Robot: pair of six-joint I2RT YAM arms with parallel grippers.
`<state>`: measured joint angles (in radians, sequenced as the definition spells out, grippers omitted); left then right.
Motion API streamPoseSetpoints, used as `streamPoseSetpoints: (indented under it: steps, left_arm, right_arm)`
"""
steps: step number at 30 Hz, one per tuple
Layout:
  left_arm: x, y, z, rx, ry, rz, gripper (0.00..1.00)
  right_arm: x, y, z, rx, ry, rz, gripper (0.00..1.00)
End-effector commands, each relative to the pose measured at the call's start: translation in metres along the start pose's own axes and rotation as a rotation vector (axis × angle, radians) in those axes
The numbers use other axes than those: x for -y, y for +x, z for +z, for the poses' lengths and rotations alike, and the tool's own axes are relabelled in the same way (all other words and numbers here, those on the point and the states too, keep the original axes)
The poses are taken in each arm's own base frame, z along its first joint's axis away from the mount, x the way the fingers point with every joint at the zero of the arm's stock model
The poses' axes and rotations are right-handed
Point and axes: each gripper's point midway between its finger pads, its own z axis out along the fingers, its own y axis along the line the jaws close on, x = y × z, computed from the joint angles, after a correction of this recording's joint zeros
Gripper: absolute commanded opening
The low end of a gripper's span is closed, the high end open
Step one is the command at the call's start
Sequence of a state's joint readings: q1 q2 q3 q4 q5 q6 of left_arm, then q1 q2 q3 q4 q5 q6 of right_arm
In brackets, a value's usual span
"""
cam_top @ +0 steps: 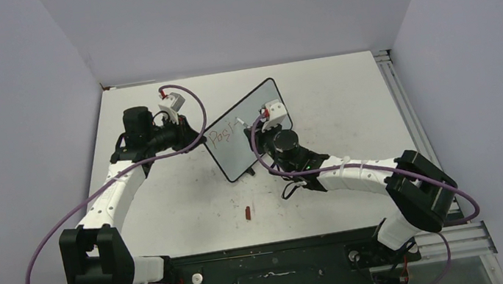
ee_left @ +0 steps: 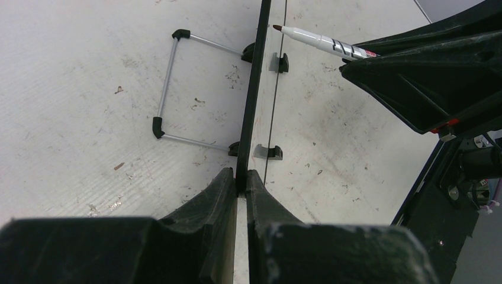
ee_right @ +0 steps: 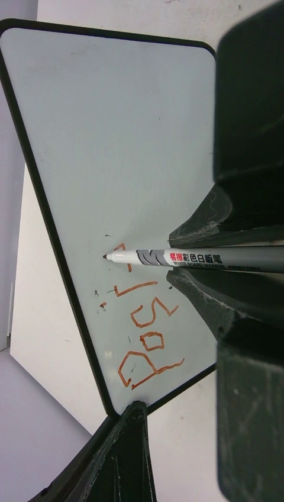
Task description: Write a sentence on the whiteboard
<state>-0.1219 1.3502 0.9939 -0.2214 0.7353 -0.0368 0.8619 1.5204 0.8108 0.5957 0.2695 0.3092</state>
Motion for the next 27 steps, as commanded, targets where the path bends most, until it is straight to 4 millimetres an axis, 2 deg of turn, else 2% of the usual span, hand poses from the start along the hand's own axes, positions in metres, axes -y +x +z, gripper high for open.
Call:
streamPoseSetpoints:
  steps: [1, 13, 27]
  left_arm:
    - [0.006, -0.026, -0.008, 0.063, 0.005, 0.077, 0.00]
    - [0.006, -0.025, -0.007, 0.061, 0.007, 0.075, 0.00]
    - [0.008, -0.027, -0.008, 0.065, 0.009, 0.079, 0.00]
  right_arm:
    - [-0.018, -0.035, 0.003, 0.091, -0.048, 0.023, 0.05]
    - [-0.015, -0.014, 0.004, 0.044, -0.043, 0.027, 0.05]
    - [-0.012, 0.017, -0.007, -0.023, -0.033, 0.035, 0.05]
